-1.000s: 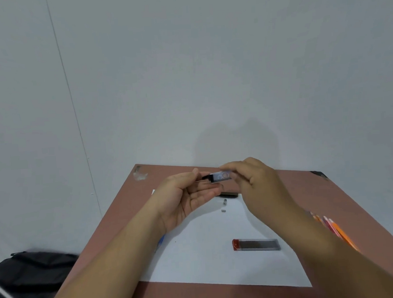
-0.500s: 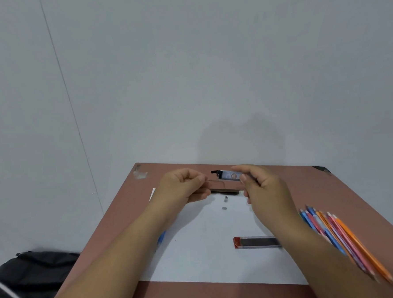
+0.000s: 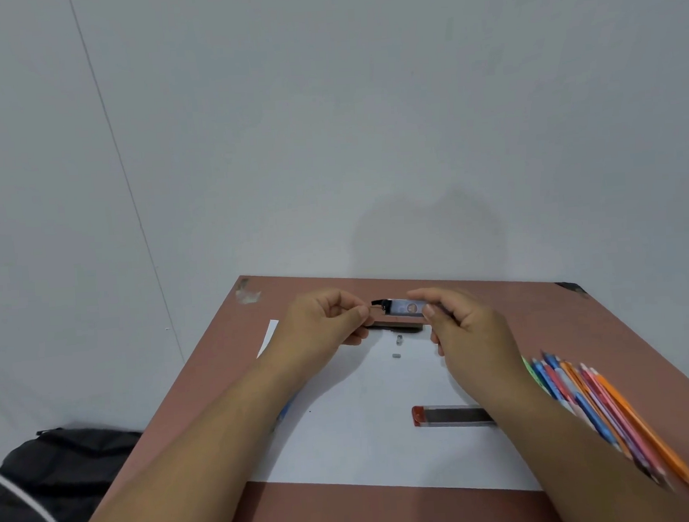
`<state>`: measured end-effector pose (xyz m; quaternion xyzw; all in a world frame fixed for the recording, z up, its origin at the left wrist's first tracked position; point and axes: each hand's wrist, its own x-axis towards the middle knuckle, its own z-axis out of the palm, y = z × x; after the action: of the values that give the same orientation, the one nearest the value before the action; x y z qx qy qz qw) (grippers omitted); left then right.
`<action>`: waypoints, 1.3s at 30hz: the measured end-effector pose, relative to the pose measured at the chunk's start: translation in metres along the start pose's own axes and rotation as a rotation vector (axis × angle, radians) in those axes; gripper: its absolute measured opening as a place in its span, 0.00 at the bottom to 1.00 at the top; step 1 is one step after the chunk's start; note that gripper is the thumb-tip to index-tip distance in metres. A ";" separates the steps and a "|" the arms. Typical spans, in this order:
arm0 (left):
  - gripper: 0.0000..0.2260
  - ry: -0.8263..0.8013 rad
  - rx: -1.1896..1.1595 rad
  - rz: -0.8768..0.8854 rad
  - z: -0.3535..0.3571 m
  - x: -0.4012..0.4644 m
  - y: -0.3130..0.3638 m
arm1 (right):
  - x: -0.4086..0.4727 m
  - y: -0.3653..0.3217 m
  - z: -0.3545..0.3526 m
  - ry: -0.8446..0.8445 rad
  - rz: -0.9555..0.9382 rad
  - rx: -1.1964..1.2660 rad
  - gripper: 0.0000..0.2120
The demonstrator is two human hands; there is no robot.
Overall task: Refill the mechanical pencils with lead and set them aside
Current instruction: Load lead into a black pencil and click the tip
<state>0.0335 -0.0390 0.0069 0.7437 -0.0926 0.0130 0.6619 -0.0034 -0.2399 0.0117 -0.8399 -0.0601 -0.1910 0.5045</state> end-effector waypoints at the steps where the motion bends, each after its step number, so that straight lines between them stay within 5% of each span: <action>1: 0.04 0.002 0.002 -0.001 0.000 0.000 0.000 | 0.000 -0.001 0.000 -0.002 -0.003 0.000 0.16; 29: 0.09 0.079 0.070 0.058 -0.004 0.002 -0.002 | 0.000 -0.001 -0.005 0.019 0.012 0.059 0.16; 39: 0.08 0.261 -0.009 0.090 -0.009 -0.002 0.006 | 0.005 0.002 -0.009 0.098 0.101 0.187 0.15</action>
<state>0.0315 -0.0307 0.0134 0.7278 -0.0393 0.1390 0.6704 -0.0004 -0.2492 0.0153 -0.7807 -0.0104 -0.1997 0.5920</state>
